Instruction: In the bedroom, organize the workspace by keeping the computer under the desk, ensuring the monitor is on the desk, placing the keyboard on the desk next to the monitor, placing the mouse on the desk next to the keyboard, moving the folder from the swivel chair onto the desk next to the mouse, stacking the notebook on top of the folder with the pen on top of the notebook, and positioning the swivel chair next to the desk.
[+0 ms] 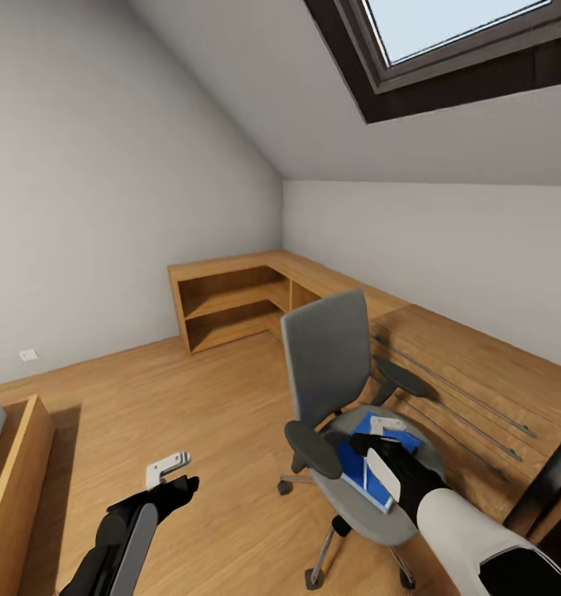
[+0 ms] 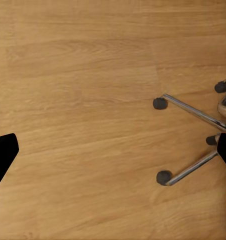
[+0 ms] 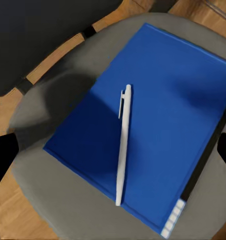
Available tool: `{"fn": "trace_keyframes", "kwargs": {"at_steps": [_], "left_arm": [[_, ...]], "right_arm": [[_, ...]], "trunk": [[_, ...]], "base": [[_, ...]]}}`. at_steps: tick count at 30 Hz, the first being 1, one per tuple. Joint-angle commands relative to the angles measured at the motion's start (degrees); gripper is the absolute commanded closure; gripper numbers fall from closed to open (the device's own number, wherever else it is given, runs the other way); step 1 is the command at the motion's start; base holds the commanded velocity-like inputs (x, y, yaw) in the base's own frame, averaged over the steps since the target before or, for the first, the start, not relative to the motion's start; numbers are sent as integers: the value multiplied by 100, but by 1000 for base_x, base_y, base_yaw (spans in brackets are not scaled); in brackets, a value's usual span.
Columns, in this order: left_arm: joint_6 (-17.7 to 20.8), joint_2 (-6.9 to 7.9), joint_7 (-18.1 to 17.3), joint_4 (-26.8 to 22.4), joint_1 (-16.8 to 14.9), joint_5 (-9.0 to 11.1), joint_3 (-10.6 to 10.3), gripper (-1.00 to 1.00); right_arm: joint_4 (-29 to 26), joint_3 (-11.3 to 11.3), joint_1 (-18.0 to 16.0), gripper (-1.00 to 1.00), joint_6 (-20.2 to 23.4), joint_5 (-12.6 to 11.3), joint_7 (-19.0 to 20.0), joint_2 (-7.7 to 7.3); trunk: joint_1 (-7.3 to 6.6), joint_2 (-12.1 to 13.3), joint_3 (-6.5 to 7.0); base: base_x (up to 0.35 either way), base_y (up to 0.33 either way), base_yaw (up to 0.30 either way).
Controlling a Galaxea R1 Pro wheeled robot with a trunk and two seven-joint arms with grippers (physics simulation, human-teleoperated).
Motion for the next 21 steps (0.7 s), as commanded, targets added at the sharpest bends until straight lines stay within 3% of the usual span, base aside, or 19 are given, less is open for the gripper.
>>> {"fn": "trace_keyframes", "kwargs": {"at_steps": [1, 7, 13, 21], "left_arm": [[23, -36, 43, -34, -2, 57, 15, -100], [24, -60, 43, -70, -3, 55, 34, -100], [27, -69, 43, -92, -4, 55, 45, -100], [30, -71, 43, -96, -4, 56, 47, -100]], "right_arm": [[20, 46, -3, -100, 29, -39, -50, -39], [168, 49, -4, -100, 25, -37, -60, -76], [189, 51, 4, -100, 24, -43, -49, -257], [199, 55, 6, -100, 25, -45, -41, -284]], "trunk": [[-1, -6, -7], [131, -246, -114], [263, -487, -222], [416, -768, -348]], "base": [[0, 0, 0], [0, 0, 0], [0, 0, 0], [0, 0, 0]]}}
